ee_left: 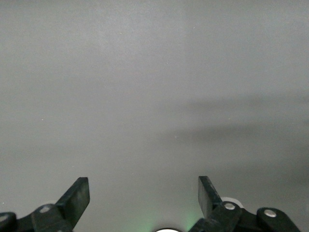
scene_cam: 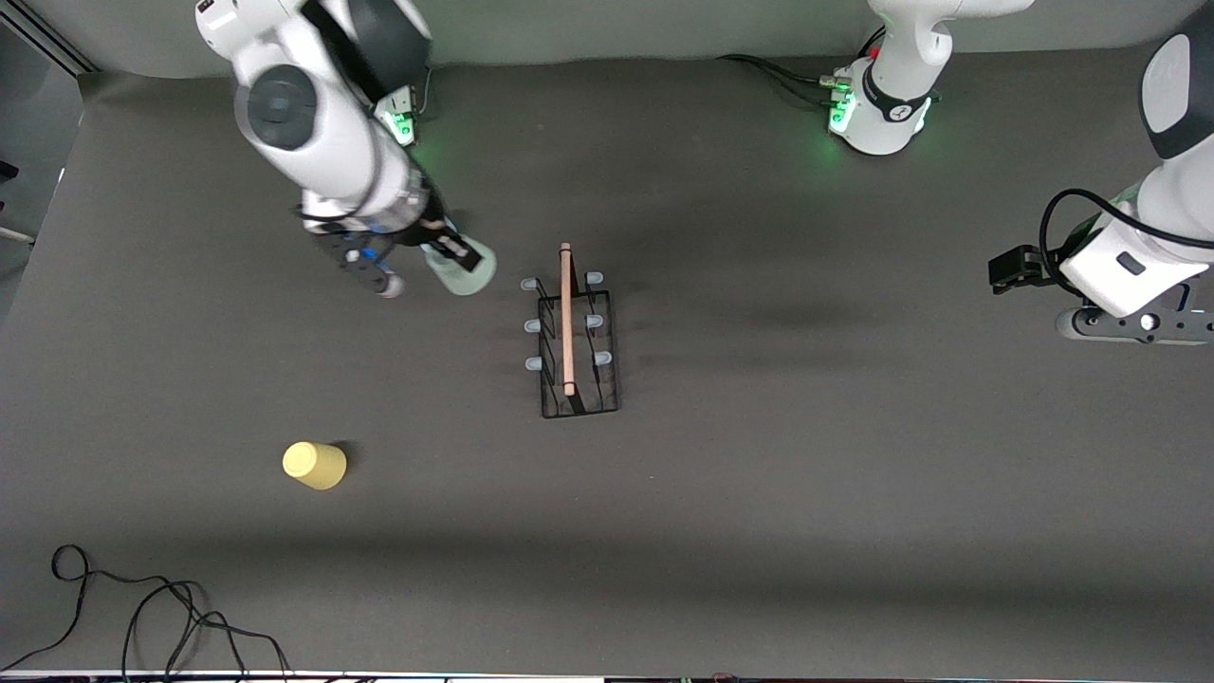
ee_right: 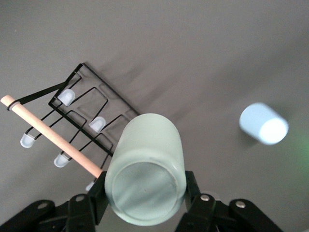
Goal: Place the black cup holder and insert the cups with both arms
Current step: 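Carry the green cup with the right gripper and insert it onto a peg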
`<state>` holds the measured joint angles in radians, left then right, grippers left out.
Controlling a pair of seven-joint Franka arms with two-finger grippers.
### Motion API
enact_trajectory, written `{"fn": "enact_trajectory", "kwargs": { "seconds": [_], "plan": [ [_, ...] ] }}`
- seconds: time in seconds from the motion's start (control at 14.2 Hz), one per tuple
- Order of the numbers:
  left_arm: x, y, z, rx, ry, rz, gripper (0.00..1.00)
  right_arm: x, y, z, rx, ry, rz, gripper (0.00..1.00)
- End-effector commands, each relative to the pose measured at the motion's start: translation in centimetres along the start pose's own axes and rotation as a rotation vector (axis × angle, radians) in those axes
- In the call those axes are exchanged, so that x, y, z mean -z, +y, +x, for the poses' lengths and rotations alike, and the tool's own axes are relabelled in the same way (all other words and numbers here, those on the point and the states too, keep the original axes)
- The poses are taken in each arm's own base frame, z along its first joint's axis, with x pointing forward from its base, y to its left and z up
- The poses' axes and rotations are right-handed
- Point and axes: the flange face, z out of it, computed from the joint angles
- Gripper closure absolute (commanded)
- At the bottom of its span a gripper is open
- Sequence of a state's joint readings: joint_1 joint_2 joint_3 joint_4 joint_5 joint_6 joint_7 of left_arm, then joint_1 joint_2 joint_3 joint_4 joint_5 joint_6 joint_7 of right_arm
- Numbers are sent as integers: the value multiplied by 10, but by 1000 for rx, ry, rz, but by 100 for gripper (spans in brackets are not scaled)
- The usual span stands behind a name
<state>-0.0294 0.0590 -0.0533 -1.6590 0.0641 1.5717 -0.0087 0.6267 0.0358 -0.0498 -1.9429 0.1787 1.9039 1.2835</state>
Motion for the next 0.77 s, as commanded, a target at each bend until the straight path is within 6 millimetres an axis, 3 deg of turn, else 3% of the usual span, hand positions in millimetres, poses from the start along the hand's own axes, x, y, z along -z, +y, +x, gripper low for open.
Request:
{"fn": "enact_trajectory", "kwargs": {
  "seconds": [0.0,0.14,0.7],
  "plan": [
    [5,-1,2,4,5,0,0,-24,-24,-33,-115,-4,-7,87],
    [4,-1,2,6,2,-1,0,-52,-31,-49,-121,7,-17,87],
    [5,-1,2,6,4,-1,0,-114,-21,-37,-130,49,-12,87]
  ]
}}
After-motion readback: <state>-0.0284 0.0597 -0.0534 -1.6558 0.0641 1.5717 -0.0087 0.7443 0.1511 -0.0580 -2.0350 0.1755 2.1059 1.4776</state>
